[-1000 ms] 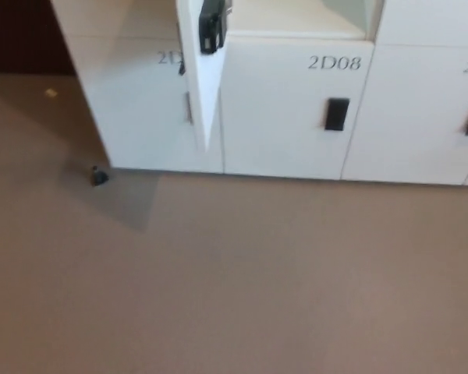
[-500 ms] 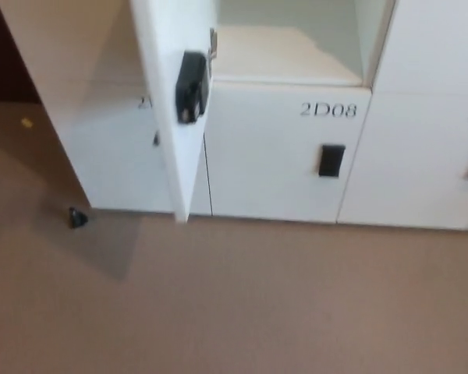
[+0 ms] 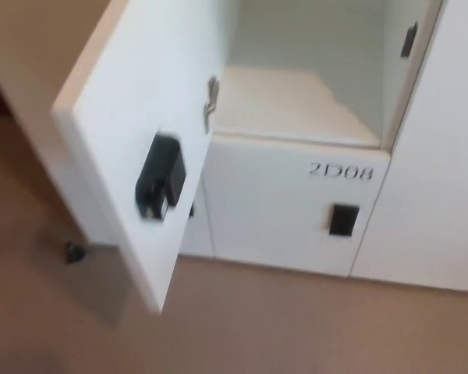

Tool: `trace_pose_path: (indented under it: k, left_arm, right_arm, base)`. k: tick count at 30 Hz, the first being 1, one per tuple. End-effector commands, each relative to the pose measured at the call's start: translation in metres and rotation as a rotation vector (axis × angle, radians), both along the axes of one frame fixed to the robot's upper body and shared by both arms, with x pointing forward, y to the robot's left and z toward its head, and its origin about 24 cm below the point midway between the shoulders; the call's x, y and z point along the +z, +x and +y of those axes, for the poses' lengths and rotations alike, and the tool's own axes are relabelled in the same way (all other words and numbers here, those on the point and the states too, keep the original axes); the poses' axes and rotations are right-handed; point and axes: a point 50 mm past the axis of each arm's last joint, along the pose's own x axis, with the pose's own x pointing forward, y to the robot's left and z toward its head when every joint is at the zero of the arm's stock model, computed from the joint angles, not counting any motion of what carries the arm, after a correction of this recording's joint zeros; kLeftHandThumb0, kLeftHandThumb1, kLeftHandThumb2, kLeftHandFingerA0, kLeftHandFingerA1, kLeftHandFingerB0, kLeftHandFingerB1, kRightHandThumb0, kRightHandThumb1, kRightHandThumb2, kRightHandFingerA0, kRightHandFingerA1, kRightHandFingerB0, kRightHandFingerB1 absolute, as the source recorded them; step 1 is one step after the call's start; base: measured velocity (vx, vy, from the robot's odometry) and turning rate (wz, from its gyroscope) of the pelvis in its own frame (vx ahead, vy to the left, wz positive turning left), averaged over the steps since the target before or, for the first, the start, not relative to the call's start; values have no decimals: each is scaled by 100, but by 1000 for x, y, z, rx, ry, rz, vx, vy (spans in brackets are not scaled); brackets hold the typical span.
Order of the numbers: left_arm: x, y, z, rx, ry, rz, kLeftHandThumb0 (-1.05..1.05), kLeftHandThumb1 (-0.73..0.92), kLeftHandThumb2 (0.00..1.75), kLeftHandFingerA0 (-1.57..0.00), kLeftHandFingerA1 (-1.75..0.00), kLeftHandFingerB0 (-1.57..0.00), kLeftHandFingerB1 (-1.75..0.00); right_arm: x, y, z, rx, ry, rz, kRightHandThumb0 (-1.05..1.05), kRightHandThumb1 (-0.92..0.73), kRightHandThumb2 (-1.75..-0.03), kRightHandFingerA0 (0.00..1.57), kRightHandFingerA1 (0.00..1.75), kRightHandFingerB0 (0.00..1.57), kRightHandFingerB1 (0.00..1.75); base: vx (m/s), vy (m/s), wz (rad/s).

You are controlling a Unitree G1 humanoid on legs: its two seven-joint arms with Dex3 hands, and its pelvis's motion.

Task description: The robot walks towards an open cabinet and lifts its left hand to push the door towards the right to close it.

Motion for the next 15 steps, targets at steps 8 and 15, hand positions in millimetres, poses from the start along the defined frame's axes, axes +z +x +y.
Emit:
trace_pose_path:
  k: [8,15]
  left_arm:
    - [6,6,8,-14,39,-15,-22,85,68,-32,-37,-22,-33]
    - [6,6,10,-9,44,-6,-23,84,69,-34,-37,-22,-33]
  right_arm:
    - [-2,2,-1,6,-5,14,-31,-70,-61,53,46,38,38]
    - [-3,0,-2,14,-1,21,-32,-69,-61,53,48,37,38]
  base:
    - [437,84,-19]
    - [357,15,17]
